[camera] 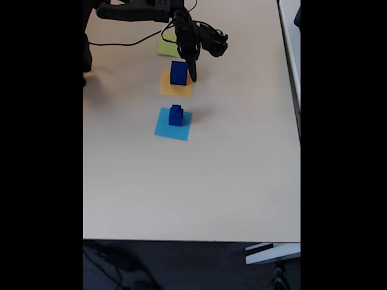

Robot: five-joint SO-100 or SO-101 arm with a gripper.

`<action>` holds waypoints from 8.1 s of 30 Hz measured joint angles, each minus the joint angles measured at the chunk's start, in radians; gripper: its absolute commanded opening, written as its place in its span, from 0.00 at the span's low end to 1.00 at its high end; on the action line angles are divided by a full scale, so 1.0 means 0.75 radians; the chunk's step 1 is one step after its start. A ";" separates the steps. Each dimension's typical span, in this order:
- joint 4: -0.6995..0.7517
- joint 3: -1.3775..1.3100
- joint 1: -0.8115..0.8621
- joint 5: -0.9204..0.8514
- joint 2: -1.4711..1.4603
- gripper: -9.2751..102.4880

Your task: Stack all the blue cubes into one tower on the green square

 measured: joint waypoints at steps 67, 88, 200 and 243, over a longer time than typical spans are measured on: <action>0.168 0.145 -0.067 0.049 -0.018 0.18; 0.706 -0.538 -0.227 0.372 -0.268 0.17; 0.650 -1.043 -0.552 0.358 -0.644 0.53; 0.194 -0.624 0.231 -0.501 -0.106 0.24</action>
